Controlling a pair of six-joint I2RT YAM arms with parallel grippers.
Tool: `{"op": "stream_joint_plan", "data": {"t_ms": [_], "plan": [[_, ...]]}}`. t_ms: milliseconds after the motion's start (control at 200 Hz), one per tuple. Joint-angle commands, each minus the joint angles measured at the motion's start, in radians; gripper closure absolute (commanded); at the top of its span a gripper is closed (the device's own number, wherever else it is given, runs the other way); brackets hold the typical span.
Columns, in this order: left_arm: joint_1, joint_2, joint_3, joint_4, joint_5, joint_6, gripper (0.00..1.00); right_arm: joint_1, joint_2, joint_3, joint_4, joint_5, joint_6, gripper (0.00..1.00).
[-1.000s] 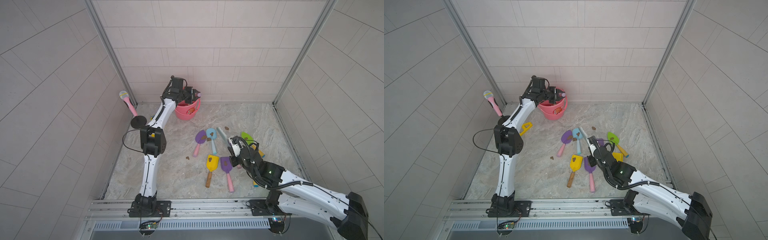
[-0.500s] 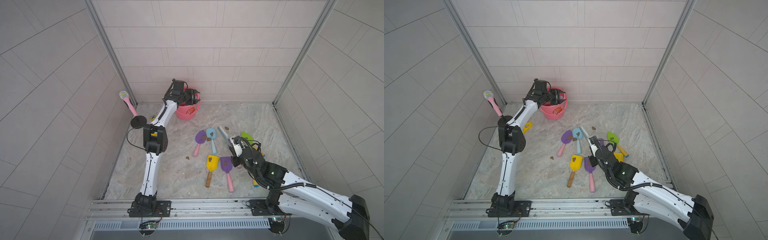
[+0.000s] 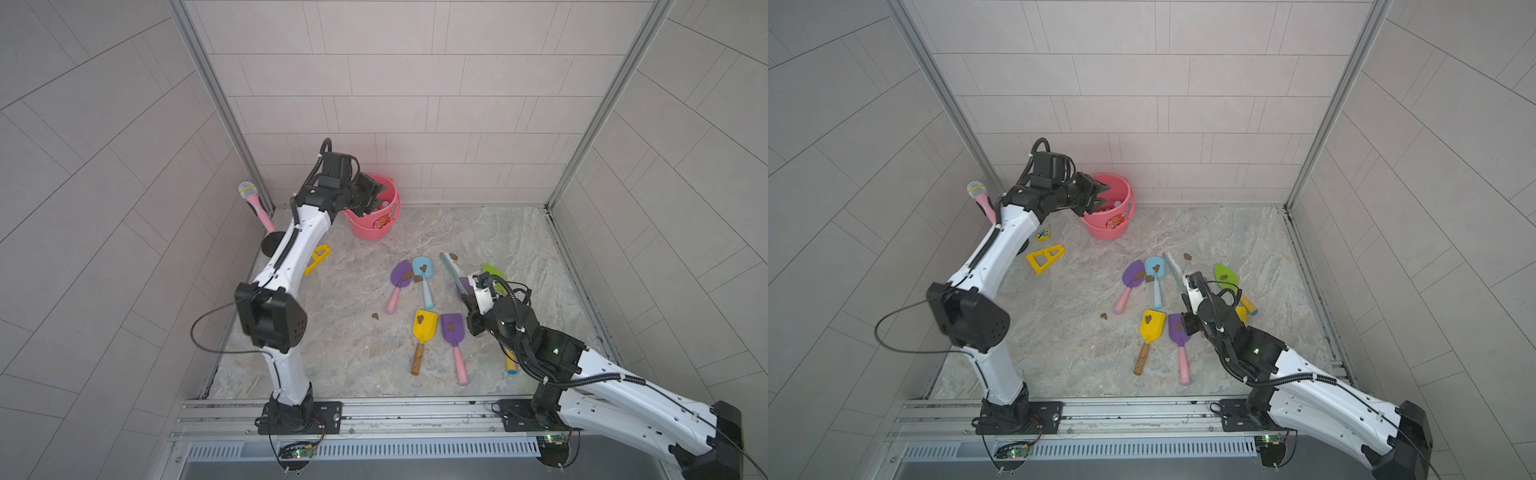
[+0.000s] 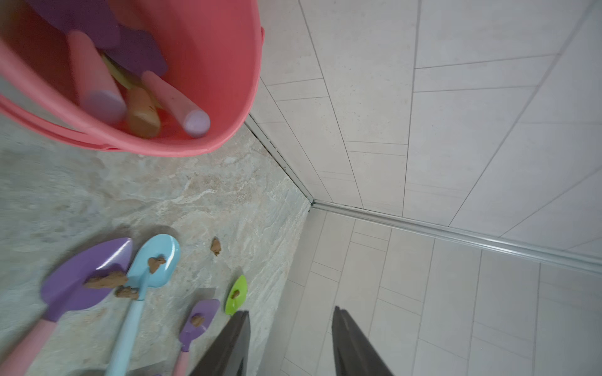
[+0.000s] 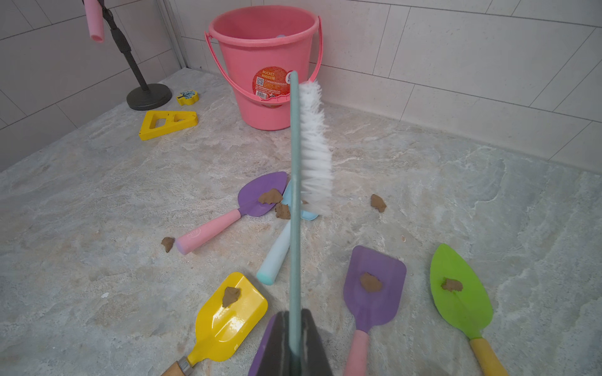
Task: Brush the soil off the hand trowel and place it into the bucket
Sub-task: Place the hand trowel in the bucket, then pick up the hand trowel from the center of the board.
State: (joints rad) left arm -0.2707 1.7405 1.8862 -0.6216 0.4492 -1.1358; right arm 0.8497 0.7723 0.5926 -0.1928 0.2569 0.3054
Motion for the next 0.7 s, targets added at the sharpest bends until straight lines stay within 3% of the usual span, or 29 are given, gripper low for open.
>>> {"op": "stream_joint_plan", "data": {"t_ms": [0,100,345,510,695], "plan": [[-0.067,-0.158,-0.158,-0.126,-0.246,0.350,0.59,-0.003,-0.009,0.027,-0.020,-0.007,0.053,1.00],[-0.146,-0.289,-0.302,-0.164,-0.402,0.509,0.61,-0.003,-0.004,0.025,-0.025,-0.020,0.065,1.00],[-0.318,-0.475,-0.628,-0.160,-0.482,0.741,0.64,-0.003,0.003,0.026,-0.035,-0.032,0.078,1.00],[-0.379,-0.445,-0.741,-0.147,-0.544,0.773,0.54,-0.003,0.014,0.024,-0.030,-0.034,0.085,1.00],[-0.400,-0.347,-0.791,-0.047,-0.494,0.767,0.46,-0.003,0.023,0.023,-0.041,-0.039,0.090,1.00]]}}
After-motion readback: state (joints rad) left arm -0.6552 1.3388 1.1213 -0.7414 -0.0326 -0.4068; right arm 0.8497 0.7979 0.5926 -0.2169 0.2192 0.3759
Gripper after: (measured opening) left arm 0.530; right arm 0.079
